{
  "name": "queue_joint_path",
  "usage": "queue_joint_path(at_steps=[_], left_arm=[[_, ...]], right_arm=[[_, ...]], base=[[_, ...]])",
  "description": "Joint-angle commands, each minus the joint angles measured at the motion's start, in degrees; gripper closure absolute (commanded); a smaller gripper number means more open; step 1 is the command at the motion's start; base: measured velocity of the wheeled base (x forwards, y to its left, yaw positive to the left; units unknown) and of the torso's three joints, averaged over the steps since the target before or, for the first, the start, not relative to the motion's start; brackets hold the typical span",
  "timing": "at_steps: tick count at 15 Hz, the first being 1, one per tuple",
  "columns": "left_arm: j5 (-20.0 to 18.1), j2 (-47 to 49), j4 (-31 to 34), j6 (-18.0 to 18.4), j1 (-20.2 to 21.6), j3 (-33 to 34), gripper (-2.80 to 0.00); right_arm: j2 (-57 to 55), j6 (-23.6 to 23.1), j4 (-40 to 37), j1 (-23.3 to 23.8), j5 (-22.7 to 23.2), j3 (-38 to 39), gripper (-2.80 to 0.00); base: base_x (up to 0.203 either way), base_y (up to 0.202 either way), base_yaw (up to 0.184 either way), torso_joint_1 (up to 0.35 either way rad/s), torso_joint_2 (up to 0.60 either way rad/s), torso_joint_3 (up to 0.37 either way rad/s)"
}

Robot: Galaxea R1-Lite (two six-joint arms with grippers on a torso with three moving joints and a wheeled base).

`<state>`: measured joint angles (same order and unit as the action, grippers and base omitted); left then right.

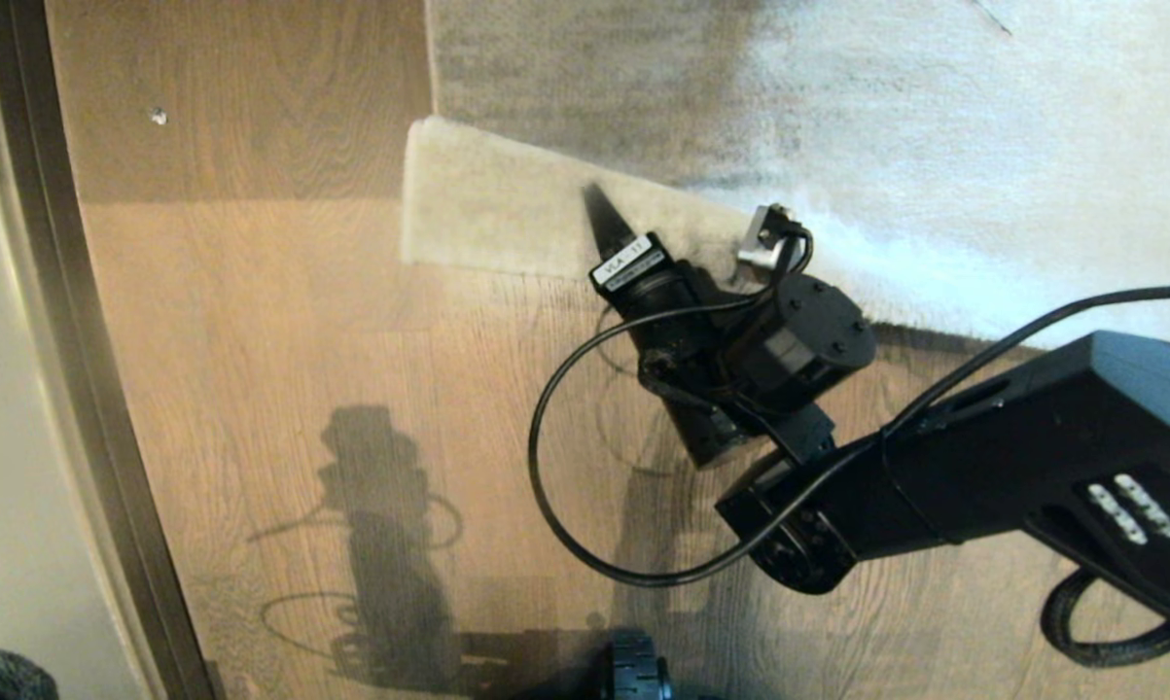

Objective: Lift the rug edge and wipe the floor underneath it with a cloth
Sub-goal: Lift up the carpet

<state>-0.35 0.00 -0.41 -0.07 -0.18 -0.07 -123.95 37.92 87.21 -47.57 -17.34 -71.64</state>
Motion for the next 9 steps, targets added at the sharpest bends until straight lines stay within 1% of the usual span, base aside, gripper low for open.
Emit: queue_joint_path(at_steps=[1, 9], left_arm=[[0.0, 0.0, 0.0, 0.0, 0.0, 0.1, 0.0], [0.0, 0.0, 0.0, 0.0, 0.0, 0.1, 0.0]], right_arm=[[0.0, 0.2, 2.5, 0.0, -0.1, 0.0, 0.0], [0.0, 0.0, 2.5, -0.6, -0.2, 0.2, 0.0]], base=[[0.0, 0.0, 0.0, 0.0, 0.0, 0.0], [0.0, 0.0, 0.0, 0.0, 0.0, 0.0]])
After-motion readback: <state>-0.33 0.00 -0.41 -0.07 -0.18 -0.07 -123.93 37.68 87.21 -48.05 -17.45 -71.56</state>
